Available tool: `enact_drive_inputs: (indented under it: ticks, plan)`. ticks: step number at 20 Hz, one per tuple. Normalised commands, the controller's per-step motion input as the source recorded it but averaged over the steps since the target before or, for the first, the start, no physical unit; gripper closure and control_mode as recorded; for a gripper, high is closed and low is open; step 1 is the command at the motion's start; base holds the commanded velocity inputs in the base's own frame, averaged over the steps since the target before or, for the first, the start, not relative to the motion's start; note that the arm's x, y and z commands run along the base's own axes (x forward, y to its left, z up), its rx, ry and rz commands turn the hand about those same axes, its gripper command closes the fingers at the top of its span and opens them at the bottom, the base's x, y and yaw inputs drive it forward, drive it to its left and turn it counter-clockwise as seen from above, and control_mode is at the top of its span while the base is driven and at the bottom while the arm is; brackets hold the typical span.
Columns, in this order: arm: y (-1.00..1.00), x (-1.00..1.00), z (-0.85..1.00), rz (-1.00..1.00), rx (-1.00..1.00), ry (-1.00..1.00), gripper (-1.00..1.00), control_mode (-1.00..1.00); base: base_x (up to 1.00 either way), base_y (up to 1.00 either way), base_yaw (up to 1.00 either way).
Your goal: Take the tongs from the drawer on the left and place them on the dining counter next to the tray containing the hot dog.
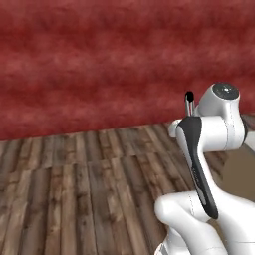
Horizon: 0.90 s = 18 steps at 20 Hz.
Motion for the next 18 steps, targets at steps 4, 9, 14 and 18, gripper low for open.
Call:
enact_drive_inputs:
  ticks: [4, 9, 14, 18]
  plan:
    - [0.00, 0.00, 0.00, 0.00, 0.00, 0.00, 1.00, 1.00, 0.88, 0.31, -0.26]
    - [0.00, 0.00, 0.00, 0.00, 0.00, 0.00, 1.00, 1.00, 0.12, 0.13, -0.65]
    - [0.00, 0.00, 0.00, 0.00, 0.00, 0.00, 1.00, 1.00, 0.00, 0.06, -0.84]
    - [0.00, 0.00, 0.00, 0.00, 0.00, 0.00, 1.00, 1.00, 0.00, 0.05, -0.86]
